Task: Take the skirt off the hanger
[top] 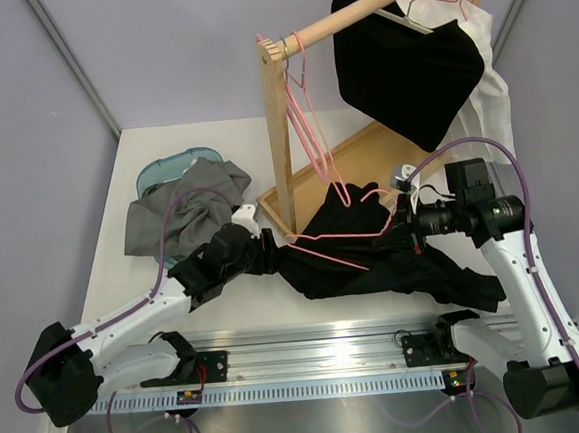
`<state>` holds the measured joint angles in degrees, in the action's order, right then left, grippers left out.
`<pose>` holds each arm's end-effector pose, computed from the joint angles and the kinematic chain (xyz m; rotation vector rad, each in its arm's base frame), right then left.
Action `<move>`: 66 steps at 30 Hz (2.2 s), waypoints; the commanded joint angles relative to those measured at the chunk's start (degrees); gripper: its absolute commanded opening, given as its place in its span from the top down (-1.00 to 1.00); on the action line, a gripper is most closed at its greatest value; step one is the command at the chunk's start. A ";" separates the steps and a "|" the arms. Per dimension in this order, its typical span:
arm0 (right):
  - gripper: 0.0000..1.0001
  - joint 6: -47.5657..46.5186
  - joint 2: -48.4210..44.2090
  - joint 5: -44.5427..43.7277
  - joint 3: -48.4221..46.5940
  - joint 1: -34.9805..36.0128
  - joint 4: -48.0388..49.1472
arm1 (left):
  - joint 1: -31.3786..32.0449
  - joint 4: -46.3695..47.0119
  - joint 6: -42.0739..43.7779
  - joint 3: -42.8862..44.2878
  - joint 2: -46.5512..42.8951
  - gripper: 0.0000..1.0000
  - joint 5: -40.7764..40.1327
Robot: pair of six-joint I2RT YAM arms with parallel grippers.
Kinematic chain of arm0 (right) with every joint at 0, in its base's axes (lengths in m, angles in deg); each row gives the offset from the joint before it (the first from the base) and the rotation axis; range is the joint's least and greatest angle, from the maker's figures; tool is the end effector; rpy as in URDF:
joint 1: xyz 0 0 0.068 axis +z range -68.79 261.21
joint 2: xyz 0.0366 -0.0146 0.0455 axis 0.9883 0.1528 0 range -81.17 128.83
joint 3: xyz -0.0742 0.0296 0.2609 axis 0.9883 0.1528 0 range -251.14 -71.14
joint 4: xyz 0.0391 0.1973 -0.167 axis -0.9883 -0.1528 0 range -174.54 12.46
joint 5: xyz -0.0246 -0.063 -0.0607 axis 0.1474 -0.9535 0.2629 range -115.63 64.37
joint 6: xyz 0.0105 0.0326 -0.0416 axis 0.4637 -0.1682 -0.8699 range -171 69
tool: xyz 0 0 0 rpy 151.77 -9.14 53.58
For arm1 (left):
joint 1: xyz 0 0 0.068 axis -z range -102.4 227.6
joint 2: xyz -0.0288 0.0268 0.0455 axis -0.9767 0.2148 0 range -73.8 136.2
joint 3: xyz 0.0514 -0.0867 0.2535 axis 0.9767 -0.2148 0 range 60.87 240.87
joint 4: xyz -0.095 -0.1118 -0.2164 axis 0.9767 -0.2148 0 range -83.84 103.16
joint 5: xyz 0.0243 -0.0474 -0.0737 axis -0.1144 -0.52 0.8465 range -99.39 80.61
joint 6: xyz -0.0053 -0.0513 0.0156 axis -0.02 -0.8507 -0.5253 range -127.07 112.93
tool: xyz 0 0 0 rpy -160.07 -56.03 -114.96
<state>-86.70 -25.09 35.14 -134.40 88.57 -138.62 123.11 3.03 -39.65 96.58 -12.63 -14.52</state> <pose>0.1567 0.0515 0.3490 -1.1426 1.8038 1.0249 0.1624 -0.1610 0.2299 0.2037 2.2605 -0.6559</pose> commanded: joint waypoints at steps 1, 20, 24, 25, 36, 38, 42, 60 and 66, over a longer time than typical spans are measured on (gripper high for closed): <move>1.00 8.53 -0.18 2.33 0.68 -0.24 7.10 | -0.34 2.92 2.61 -2.39 -3.94 -0.15 3.10; 1.00 -8.49 2.90 -0.66 2.97 0.91 -0.77 | -0.34 14.70 23.17 -8.90 -23.20 -0.98 20.06; 1.00 -18.33 2.55 0.57 3.24 2.31 -5.97 | -0.34 13.92 27.56 -4.69 -19.25 -0.98 23.22; 1.00 -21.48 2.64 0.66 3.15 2.57 -6.76 | -0.25 12.95 29.13 -3.63 -16.81 -0.98 23.93; 1.00 -28.37 5.19 1.63 1.21 5.21 -11.26 | 8.62 14.52 35.21 7.18 1.93 -0.91 28.68; 1.00 -28.28 5.19 1.63 1.39 5.39 -11.17 | 10.03 15.84 34.69 8.50 3.86 -0.89 28.77; 1.00 -28.11 5.36 1.63 1.83 5.83 -10.99 | 11.78 17.69 33.90 11.05 8.43 -0.82 28.94; 1.00 -27.32 6.94 3.21 0.51 6.09 -11.34 | 12.67 13.30 32.84 14.84 12.93 0.33 32.55; 0.99 -27.58 7.82 3.30 -0.28 6.09 -11.69 | 12.67 13.12 31.35 13.69 11.79 0.93 32.64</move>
<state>-113.43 -17.57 35.49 -132.13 94.10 -149.27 135.51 14.99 -8.44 110.02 0.31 16.96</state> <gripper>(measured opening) 0.045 0.106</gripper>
